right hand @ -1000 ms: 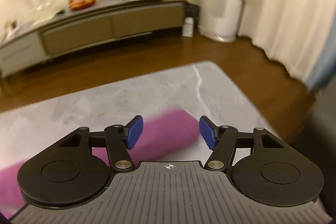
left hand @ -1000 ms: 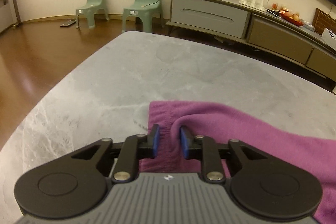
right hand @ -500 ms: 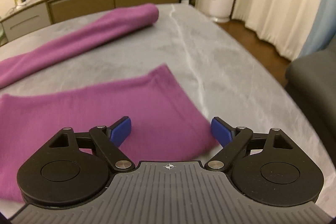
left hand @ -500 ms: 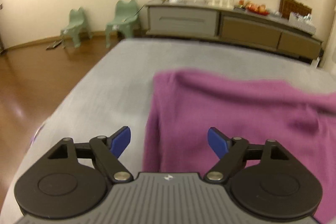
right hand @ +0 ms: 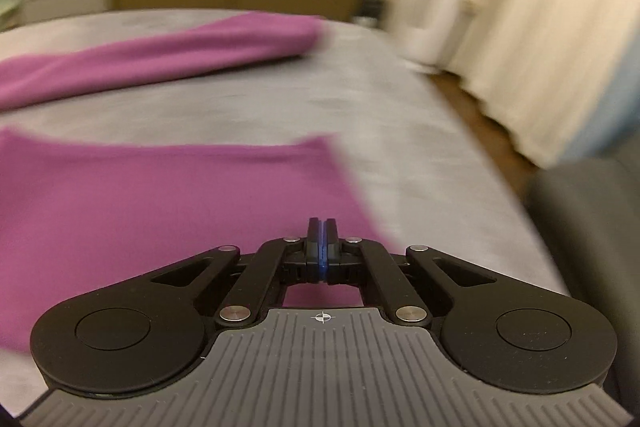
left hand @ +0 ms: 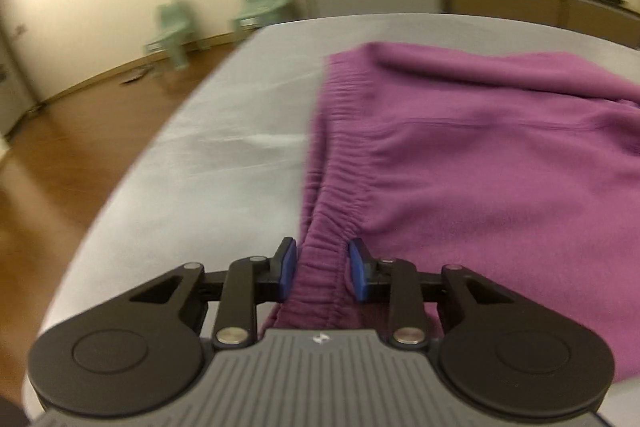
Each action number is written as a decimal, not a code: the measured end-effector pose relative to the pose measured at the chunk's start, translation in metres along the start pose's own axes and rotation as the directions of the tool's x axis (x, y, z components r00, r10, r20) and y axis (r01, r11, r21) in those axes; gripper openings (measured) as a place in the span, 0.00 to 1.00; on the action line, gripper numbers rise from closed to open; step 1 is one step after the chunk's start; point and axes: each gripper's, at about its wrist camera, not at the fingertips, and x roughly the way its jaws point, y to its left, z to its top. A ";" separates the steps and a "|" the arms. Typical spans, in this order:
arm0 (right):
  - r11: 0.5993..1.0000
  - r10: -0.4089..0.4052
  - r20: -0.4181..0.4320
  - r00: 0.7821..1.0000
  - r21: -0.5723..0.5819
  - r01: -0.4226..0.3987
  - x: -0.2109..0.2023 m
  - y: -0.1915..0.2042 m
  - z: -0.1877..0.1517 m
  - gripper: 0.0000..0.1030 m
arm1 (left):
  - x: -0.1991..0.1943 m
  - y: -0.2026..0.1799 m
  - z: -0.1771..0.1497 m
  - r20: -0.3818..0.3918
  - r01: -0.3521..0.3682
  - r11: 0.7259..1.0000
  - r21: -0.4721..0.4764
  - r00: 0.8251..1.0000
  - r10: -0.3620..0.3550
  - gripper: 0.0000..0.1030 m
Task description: Fold clothes
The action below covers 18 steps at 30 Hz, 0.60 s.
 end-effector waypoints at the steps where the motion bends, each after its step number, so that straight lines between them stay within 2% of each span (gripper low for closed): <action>1: 0.999 -0.045 -0.015 0.999 0.006 0.045 0.004 -0.011 -0.003 0.00 | 0.003 0.010 0.000 -0.013 -0.030 0.999 -0.038 0.999 0.030 0.26; 3: 0.993 -0.117 -0.059 0.991 -0.001 0.117 0.013 -0.029 -0.009 0.00 | 0.005 0.024 0.001 -0.038 -0.050 0.993 -0.105 0.998 0.046 0.26; 5: 0.993 -0.120 -0.083 0.989 -0.007 0.120 0.018 -0.041 -0.015 0.00 | -0.002 0.033 0.004 -0.030 -0.002 0.990 -0.144 1.000 -0.002 0.29; 6: 0.995 -0.104 -0.090 0.990 0.000 0.105 0.017 -0.046 -0.015 0.03 | -0.008 0.037 0.007 -0.011 0.018 0.987 -0.158 1.000 -0.020 0.32; 7: 0.997 -0.070 -0.090 0.994 0.025 0.073 0.014 -0.050 -0.013 0.13 | -0.017 0.040 0.010 0.024 0.026 0.986 -0.167 0.999 -0.023 0.33; 8: 0.998 -0.017 -0.073 0.997 0.056 0.021 0.009 -0.052 -0.010 0.17 | -0.026 0.042 0.014 0.055 0.028 0.986 -0.166 0.998 -0.019 0.42; 9: 0.996 0.048 -0.050 0.998 0.074 -0.044 0.004 -0.049 -0.006 0.38 | -0.033 0.044 0.017 0.082 0.033 0.986 -0.163 0.996 -0.019 0.53; 10: 0.991 0.105 -0.022 0.994 0.087 -0.103 -0.001 -0.044 -0.001 0.57 | -0.035 0.044 0.022 0.095 0.044 0.987 -0.153 0.995 -0.029 0.57; 11: 0.984 0.151 0.008 0.988 0.099 -0.151 -0.004 -0.038 0.002 0.65 | -0.037 0.043 0.026 0.106 0.057 0.988 -0.141 0.994 -0.042 0.57; 12: 0.977 0.187 0.027 0.982 0.096 -0.188 -0.006 -0.030 0.006 0.79 | -0.035 0.040 0.030 0.108 0.074 0.990 -0.121 0.992 -0.061 0.57; 13: 0.971 0.219 0.046 0.975 0.091 -0.223 -0.007 -0.021 0.009 0.86 | -0.031 0.034 0.033 0.113 0.090 0.991 -0.100 0.990 -0.079 0.57; 16: 0.973 0.228 0.061 0.972 0.013 -0.229 -0.002 0.014 0.016 0.86 | -0.017 0.015 0.043 0.120 0.111 0.993 -0.037 0.987 -0.106 0.59; 18: 0.963 0.270 0.072 0.960 -0.018 -0.269 -0.001 0.033 0.028 0.86 | -0.006 0.004 0.053 0.137 0.110 0.994 0.008 0.985 -0.110 0.67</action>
